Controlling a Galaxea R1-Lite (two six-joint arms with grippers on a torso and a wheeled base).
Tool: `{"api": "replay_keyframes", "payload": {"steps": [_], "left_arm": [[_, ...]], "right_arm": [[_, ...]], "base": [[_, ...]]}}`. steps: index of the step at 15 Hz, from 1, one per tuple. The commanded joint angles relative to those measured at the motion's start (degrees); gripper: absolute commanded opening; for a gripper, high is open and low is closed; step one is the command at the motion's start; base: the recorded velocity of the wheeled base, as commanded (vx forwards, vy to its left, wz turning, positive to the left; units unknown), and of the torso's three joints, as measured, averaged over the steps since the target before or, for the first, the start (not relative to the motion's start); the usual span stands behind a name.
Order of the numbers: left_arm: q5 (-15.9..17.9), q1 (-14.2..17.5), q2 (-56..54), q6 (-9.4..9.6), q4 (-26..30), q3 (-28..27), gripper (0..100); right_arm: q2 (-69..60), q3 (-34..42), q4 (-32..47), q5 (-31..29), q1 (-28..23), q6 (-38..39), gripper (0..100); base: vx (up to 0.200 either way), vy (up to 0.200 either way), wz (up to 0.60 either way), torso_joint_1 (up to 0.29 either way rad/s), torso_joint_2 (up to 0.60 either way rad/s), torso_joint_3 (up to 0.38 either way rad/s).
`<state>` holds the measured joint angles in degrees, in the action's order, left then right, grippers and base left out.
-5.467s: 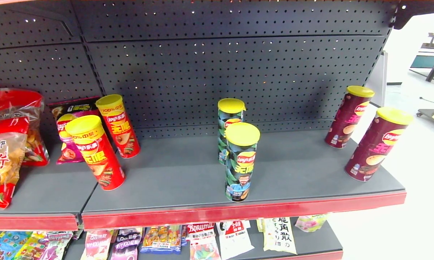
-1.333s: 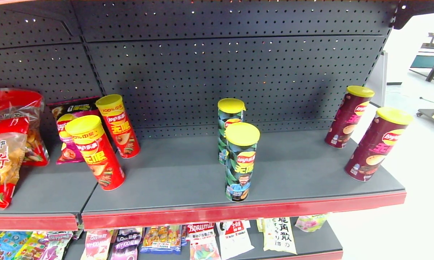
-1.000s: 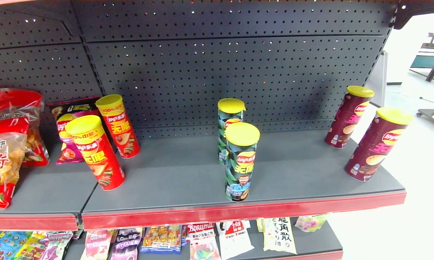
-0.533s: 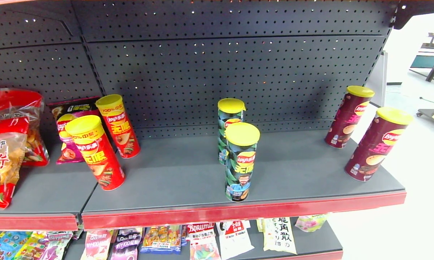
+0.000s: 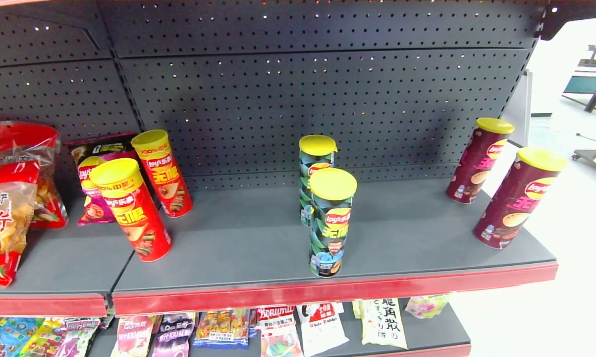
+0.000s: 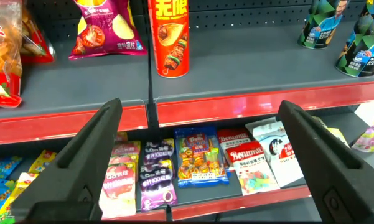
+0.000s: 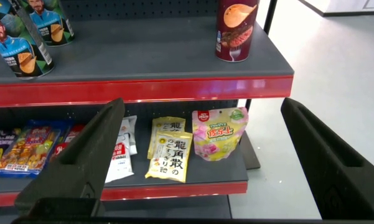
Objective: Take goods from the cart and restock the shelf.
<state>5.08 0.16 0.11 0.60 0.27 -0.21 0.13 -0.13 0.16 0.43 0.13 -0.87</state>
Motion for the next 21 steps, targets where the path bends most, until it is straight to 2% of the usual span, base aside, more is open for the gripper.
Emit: {"api": "replay_keyframes", "payload": {"steps": [1,2,3,5,8,11,13,21], "left_arm": [[0.01,0.02,-0.02,-0.07,0.00,0.03,100],[0.01,0.02,-0.02,0.02,0.00,0.03,100],[0.01,0.02,-0.02,0.02,0.00,-0.06,100],[0.01,0.02,-0.02,0.02,0.00,0.03,100],[-0.07,0.02,-0.02,-0.07,0.00,-0.06,100],[0.01,0.02,-0.02,0.02,0.00,0.03,100],[0.01,0.02,-0.02,0.02,0.00,0.03,100],[-0.07,0.02,-0.02,-0.07,0.00,0.03,100]], "right_arm": [[13.40,-12.52,1.51,0.28,0.22,0.43,100],[27.99,-25.79,4.06,0.19,2.50,3.68,100],[35.90,-32.91,6.17,-1.13,11.38,3.06,100],[51.11,-37.13,6.35,-7.72,18.50,2.62,100],[70.97,-43.64,6.26,-7.55,25.88,2.97,100],[84.86,-50.32,6.70,-5.44,30.54,2.80,100],[90.04,-51.46,6.70,-5.26,33.79,2.71,100],[102.35,-56.38,6.43,-2.80,35.29,2.97,100]], "base": [[0.000,0.000,0.00,0.000,0.00,0.000],[0.000,0.000,0.00,0.000,0.00,0.000],[0.000,0.000,0.00,0.000,0.00,0.000],[0.000,0.000,0.00,0.000,0.00,0.000],[0.000,0.000,0.00,0.000,0.00,0.000],[0.000,0.000,0.00,0.000,0.00,0.000],[0.000,0.000,0.00,0.000,0.00,0.000],[0.000,0.000,0.00,0.000,0.00,0.000]]}}
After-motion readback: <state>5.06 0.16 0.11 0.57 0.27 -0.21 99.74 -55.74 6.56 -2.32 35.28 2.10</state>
